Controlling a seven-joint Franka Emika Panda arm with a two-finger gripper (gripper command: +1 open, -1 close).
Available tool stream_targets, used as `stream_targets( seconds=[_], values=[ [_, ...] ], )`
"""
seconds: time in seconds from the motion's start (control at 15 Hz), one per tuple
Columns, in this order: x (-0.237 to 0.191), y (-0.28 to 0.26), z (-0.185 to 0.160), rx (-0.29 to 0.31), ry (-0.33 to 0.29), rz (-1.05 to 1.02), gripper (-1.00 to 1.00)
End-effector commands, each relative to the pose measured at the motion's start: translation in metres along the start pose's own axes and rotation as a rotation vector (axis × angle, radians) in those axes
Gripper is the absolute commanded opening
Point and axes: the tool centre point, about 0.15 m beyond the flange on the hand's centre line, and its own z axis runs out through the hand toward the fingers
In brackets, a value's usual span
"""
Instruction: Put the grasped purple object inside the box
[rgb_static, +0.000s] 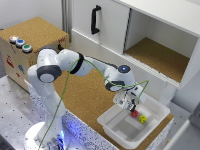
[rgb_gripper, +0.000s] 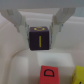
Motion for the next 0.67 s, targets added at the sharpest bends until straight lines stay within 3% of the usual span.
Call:
stream_targets(
  seconds=[0.0,0.07,0.13,0.27,0.6],
  values=[
    [0.027,0.024,0.045,0.162,-0.022,0.026,-1.0],
    [0.027,0.024,0.047,0.173,-0.04,0.02,-1.0],
    [0.027,0.025,0.047,0.165,-0.041,0.021,1.0],
    [0.027,0.03,0.041,0.156,-0.022,0.01,1.0],
    [0.018,0.037,-0.008,0.212,0.043,0.044,1.0]
  ],
)
